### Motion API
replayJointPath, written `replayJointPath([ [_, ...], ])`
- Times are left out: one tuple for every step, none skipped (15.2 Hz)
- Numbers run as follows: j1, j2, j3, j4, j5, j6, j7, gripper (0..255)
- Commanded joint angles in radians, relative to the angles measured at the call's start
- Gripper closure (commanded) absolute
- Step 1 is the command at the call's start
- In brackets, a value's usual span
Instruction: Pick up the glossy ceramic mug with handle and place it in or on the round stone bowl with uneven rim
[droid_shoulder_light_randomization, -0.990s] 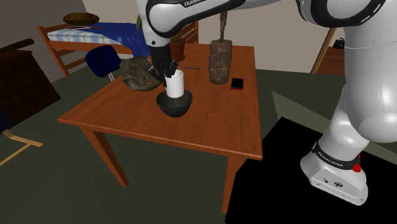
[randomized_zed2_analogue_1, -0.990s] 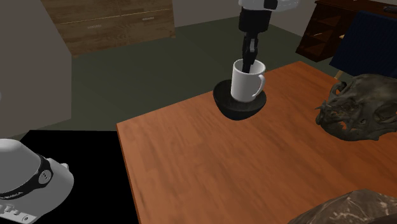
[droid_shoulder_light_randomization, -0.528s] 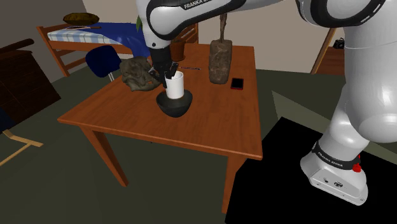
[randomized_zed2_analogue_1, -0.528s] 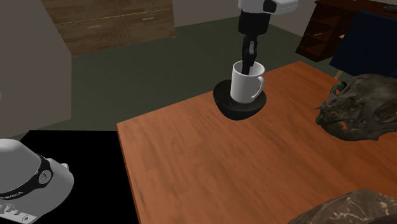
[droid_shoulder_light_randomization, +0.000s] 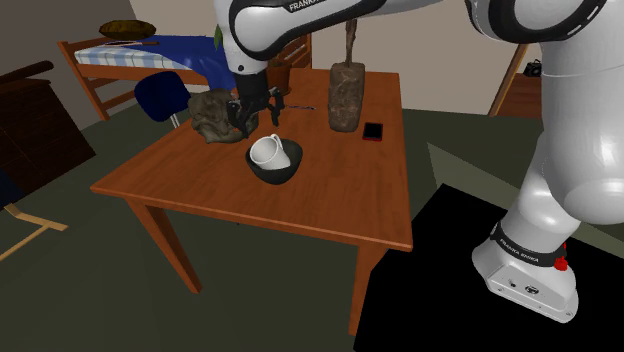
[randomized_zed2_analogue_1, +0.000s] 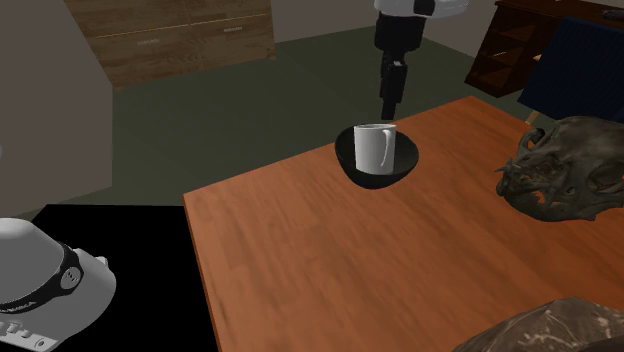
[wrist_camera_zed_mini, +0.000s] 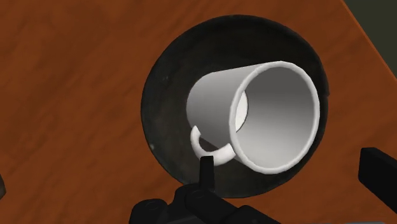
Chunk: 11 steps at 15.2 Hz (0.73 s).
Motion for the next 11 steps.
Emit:
replayJointPath([
  [0.002, -0.004, 0.001, 0.048, 0.002, -0.053, -0.004, 0],
  [0.004, -0.005, 0.002, 0.082, 0.003, -0.086, -0.006, 0],
  [0.006, -0.003, 0.002, 0.11, 0.003, -0.113, -0.007, 0],
  [0.006, -0.003, 0.002, 0.11, 0.003, -0.113, -0.007, 0],
  [0.006, -0.003, 0.002, 0.11, 0.003, -0.113, -0.007, 0],
  [0.006, -0.003, 0.002, 0.11, 0.003, -0.113, -0.007, 0],
  [0.006, -0.003, 0.002, 0.11, 0.003, -0.113, -0.007, 0],
  [0.006, -0.003, 0.002, 0.11, 0.003, -0.113, -0.007, 0],
  [0.006, -0.003, 0.002, 0.11, 0.003, -0.113, -0.007, 0],
  [0.006, -0.003, 0.002, 0.11, 0.003, -0.113, -0.007, 0],
  [0.006, -0.003, 0.002, 0.11, 0.003, -0.113, -0.007, 0],
])
